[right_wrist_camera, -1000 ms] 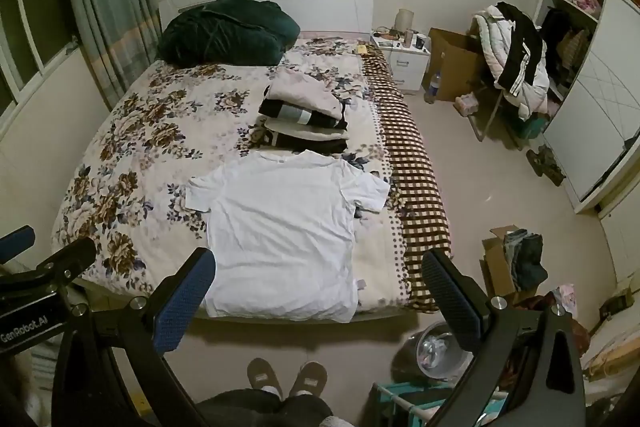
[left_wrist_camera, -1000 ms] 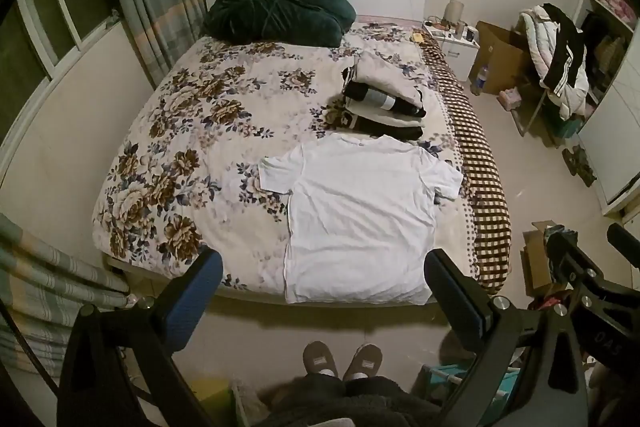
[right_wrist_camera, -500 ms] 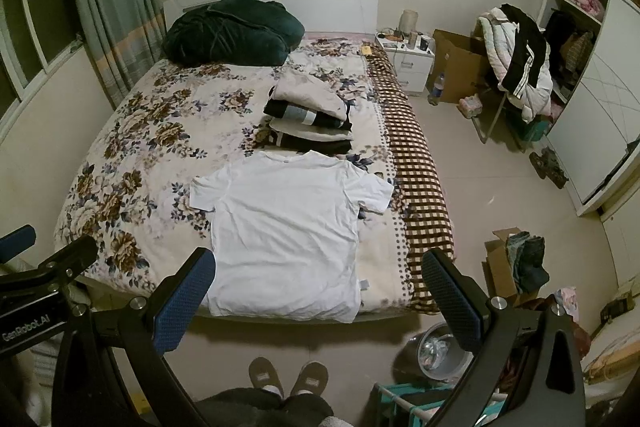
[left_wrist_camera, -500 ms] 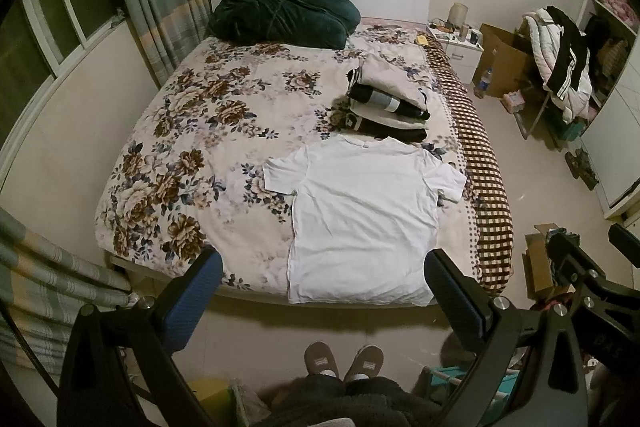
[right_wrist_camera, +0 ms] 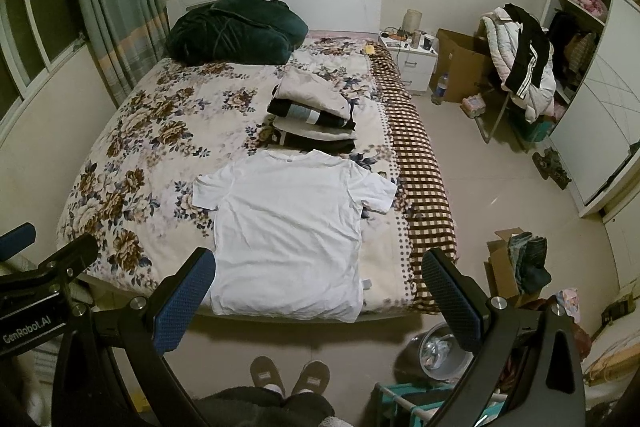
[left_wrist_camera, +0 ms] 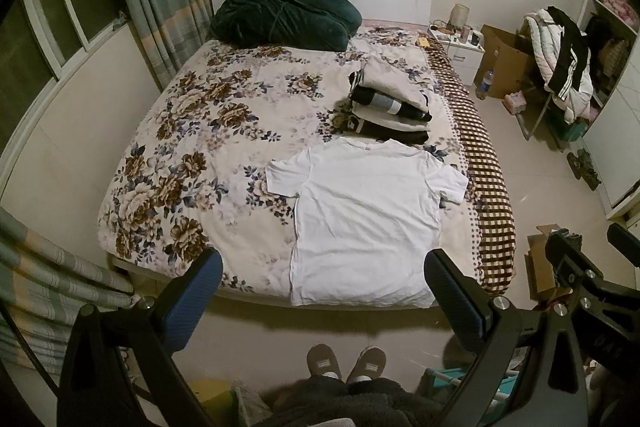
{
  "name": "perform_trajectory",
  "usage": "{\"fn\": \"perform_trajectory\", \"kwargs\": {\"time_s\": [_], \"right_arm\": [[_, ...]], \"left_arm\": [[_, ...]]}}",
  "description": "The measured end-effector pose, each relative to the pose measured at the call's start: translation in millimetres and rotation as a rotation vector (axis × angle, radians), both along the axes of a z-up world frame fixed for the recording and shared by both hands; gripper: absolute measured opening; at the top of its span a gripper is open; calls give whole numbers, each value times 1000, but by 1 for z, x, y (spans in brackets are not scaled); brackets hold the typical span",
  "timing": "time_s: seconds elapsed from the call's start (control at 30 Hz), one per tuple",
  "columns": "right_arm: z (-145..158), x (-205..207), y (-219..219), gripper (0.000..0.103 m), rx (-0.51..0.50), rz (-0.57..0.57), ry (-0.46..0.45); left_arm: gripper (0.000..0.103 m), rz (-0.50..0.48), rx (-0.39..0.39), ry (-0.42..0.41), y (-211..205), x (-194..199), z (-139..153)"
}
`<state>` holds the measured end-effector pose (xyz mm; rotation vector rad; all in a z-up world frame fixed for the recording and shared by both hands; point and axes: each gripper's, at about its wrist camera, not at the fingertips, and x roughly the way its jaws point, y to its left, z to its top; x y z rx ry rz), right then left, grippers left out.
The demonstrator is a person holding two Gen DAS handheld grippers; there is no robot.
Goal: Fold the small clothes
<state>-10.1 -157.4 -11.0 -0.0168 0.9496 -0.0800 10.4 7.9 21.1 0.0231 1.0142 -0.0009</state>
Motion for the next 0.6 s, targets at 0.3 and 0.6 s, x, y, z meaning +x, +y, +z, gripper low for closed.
{"fn": "perform_trajectory", "kwargs": {"time_s": [0.3,0.6], "right_arm": [[1,1,0,103,0,-1,-2],[1,0,0,103,1,0,-4]], "left_arm": [[103,0,-2,-2,5,2,4],[103,-2,1,-3,1,0,2]]}}
